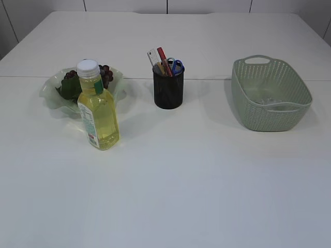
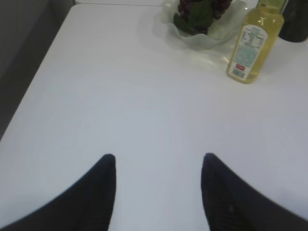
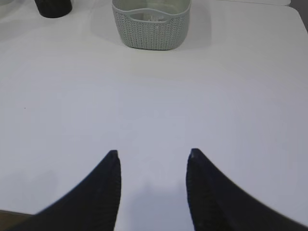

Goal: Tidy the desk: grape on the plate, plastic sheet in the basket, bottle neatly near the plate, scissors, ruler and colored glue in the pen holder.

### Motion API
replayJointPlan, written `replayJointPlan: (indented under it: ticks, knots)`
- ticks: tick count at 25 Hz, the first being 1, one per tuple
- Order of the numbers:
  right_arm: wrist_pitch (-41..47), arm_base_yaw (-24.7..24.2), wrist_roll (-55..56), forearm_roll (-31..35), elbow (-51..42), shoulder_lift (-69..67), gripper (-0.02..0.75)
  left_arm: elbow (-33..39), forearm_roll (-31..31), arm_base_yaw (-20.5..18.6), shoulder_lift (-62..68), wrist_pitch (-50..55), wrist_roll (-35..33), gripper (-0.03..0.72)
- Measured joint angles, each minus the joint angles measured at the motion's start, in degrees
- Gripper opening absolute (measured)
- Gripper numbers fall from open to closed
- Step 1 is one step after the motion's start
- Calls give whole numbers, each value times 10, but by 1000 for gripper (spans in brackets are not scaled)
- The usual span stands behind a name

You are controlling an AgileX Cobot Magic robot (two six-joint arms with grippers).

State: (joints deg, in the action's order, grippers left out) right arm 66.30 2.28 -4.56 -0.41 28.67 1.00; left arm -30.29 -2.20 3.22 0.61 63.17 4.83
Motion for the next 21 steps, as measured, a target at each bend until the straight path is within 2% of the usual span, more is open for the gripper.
replayJointPlan:
  ticks: [5,21]
  knots:
    - [0,0,-1,0,0,0,364,0,22,0,0,0,-32,404]
    - [-1,0,-1,0,0,0,364,0,22,0,0,0,-35,382]
